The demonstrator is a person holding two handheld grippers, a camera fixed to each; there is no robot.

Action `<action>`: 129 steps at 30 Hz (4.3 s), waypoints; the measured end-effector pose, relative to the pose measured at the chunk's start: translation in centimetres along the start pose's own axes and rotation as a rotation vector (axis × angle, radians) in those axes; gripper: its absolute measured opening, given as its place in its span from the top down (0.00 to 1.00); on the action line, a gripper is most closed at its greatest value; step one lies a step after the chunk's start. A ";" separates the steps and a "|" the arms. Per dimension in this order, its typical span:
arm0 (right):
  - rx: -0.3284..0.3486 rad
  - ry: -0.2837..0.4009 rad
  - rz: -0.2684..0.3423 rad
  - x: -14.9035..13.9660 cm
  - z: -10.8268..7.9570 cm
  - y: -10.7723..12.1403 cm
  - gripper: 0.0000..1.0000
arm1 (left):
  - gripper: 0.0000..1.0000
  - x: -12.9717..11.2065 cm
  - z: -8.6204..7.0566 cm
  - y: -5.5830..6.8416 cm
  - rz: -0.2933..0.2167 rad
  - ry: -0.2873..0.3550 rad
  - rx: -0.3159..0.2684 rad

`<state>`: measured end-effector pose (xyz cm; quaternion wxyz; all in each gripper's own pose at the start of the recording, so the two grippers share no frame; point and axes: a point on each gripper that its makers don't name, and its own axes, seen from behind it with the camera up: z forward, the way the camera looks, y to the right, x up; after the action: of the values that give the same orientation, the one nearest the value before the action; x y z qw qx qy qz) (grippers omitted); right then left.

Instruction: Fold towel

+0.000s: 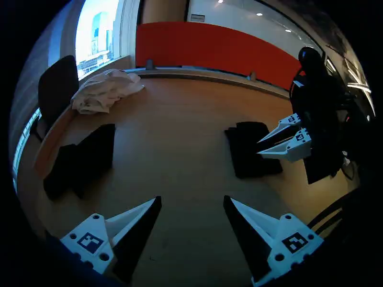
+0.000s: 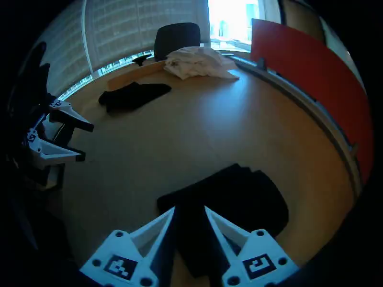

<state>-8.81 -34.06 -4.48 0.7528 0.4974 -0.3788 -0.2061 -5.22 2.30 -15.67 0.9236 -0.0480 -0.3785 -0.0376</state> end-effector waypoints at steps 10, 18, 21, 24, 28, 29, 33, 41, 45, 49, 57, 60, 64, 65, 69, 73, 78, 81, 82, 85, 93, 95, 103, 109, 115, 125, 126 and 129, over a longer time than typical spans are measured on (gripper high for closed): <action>-0.012 0.002 0.015 -0.4 -0.5 0.5 0.30 | 0.04 0.1 0.0 0.0 0.002 0.001 -0.002; -0.038 -0.002 0.027 -1.3 -1.5 1.1 0.30 | 0.04 0.1 0.0 0.1 0.006 0.001 -0.004; -0.050 -0.007 0.037 -2.0 -2.0 1.4 0.30 | 0.04 0.1 0.0 0.2 0.010 0.002 -0.005; -0.058 -0.011 0.049 -2.7 -2.4 1.6 0.27 | 0.04 0.0 0.0 0.2 0.015 0.001 -0.006; -0.071 -0.017 0.064 -3.7 -3.0 1.8 0.26 | 0.04 0.1 0.0 0.3 0.017 0.000 -0.006; -0.074 -0.018 0.068 -4.0 -3.1 1.9 0.26 | 0.04 0.1 0.1 0.3 0.017 0.000 -0.005; -0.086 -0.019 0.084 -4.7 -3.5 2.1 0.19 | 0.04 0.1 0.1 0.3 0.018 0.002 -0.004; -0.106 -0.025 0.102 -5.8 -4.0 2.4 0.19 | 0.04 0.3 0.3 0.3 0.021 0.011 -0.003; -0.110 -0.030 0.111 -6.4 -4.0 2.3 0.19 | 0.04 0.3 0.4 0.3 0.019 0.018 0.002; -0.118 -0.042 0.117 -7.1 -3.9 2.3 0.19 | 0.04 0.3 0.5 0.3 0.016 0.024 0.004; -0.143 -0.073 0.140 -9.1 -3.8 2.2 0.19 | 0.04 0.6 0.5 0.1 0.016 0.034 0.008; -0.146 -0.085 0.141 -9.8 -3.8 2.0 0.19 | 0.04 0.6 0.5 0.1 0.016 0.034 0.009; -0.149 -0.091 0.150 -10.2 -3.7 1.8 0.19 | 0.04 0.7 0.4 0.2 0.018 0.034 0.007; -0.150 -0.092 0.155 -10.3 -3.7 1.7 0.19 | 0.04 0.7 0.4 0.2 0.019 0.034 0.006; -0.155 -0.092 0.178 -10.5 -3.7 1.6 0.23 | 0.04 0.8 0.5 0.3 0.020 0.033 0.006; -0.161 -0.092 0.189 -10.8 -3.7 1.5 0.27 | 0.04 0.9 0.5 0.4 0.019 0.037 0.004; -0.172 -0.093 0.192 -11.1 -3.7 1.5 0.36 | 0.04 0.9 0.5 0.4 0.018 0.037 0.002; -0.173 -0.090 0.197 -11.0 -3.7 1.4 0.42 | 0.04 0.8 0.5 0.5 0.021 0.037 0.002; -0.173 -0.089 0.200 -11.0 -3.8 1.3 0.45 | 0.04 0.8 0.5 0.5 0.021 0.037 0.001; -0.173 -0.086 0.209 -11.0 -3.9 1.3 0.57 | 0.04 0.7 0.4 0.6 0.022 0.036 0.000; -0.169 -0.083 0.221 -11.2 -4.1 1.0 0.85 | 0.04 0.7 0.3 0.6 0.022 0.034 -0.001; -0.169 -0.081 0.221 -11.2 -4.1 1.0 0.91 | 0.04 0.7 0.3 0.6 0.023 0.035 -0.001; -0.170 -0.077 0.214 -11.1 -4.3 1.1 0.96 | 0.04 0.7 0.2 0.7 0.025 0.035 -0.003; -0.174 -0.067 0.206 -10.6 -4.6 1.4 0.96 | 0.04 0.7 0.3 0.6 0.022 0.034 -0.006; -0.184 -0.040 0.186 -9.1 -5.4 2.1 0.96 | 0.04 0.9 0.2 0.5 0.021 0.039 -0.007; -0.209 0.023 0.144 -4.9 -7.3 3.8 0.96 | 0.04 1.4 0.1 0.7 0.021 0.050 -0.013; -0.211 0.031 0.140 -4.4 -7.5 4.0 0.96 | 0.04 1.4 0.1 0.7 0.022 0.051 -0.014; -0.215 0.053 0.133 -3.0 -8.1 4.4 0.96 | 0.04 1.6 0.2 0.7 0.024 0.055 -0.015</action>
<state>-4.71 -25.34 -3.32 0.8235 0.3927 -0.3669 -0.1819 -4.12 2.97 -14.47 0.9336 -0.0585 -0.3521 -0.0309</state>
